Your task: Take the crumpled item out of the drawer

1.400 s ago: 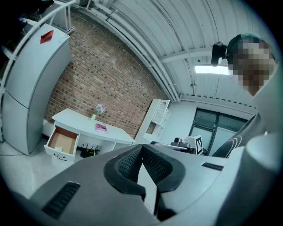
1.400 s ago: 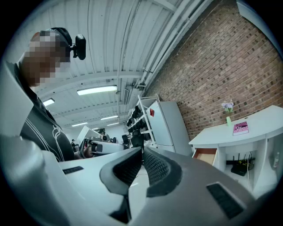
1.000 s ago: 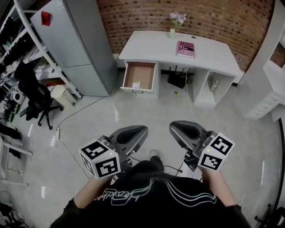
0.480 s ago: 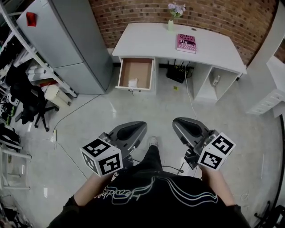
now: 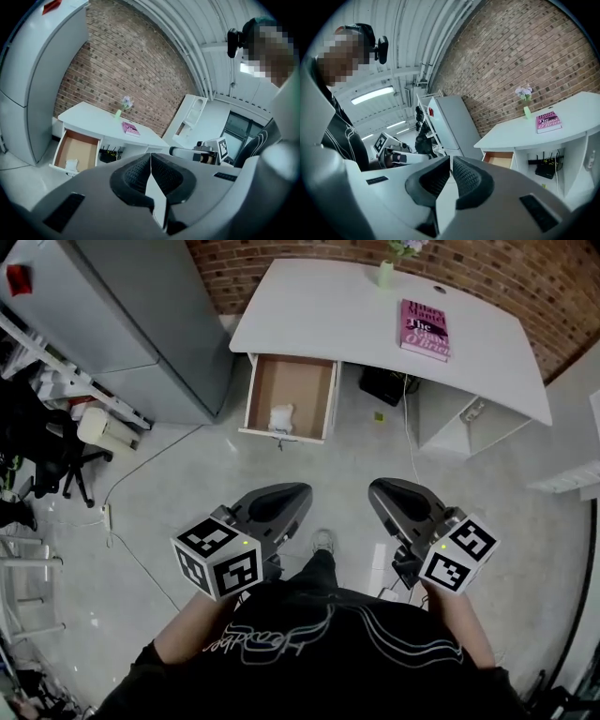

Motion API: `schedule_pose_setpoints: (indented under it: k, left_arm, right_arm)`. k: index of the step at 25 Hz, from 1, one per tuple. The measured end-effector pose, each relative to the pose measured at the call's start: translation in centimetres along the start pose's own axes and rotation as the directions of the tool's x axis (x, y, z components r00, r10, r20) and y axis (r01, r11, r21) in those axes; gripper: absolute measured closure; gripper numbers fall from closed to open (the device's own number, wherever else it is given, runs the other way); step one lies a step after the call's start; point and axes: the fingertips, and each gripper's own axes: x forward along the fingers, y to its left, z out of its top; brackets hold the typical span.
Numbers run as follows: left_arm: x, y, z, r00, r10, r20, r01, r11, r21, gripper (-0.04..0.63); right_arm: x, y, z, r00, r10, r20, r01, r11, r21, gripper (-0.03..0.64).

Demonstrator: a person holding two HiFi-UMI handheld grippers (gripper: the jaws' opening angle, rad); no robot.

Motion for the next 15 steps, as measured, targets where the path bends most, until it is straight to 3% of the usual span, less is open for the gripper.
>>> schedule_pose_setpoints:
  k: [6,15]
  left_arm:
    - [5.1,9.8,3.7,0.998,0.055,-0.017,-0.055,0.998,-0.001,0.572]
    - [6.6,18.9,3.8,0.989,0.149,0.0,-0.148,0.987,-0.054,0.572]
  right_arm:
    - [8.2,-7.4,2.1,0.998,-0.001,-0.069,0.0,1.0,-0.012,0.568]
    - [16.8,-11.3,0.4,0.983,0.056,-0.176,-0.064,0.997,-0.043,0.568]
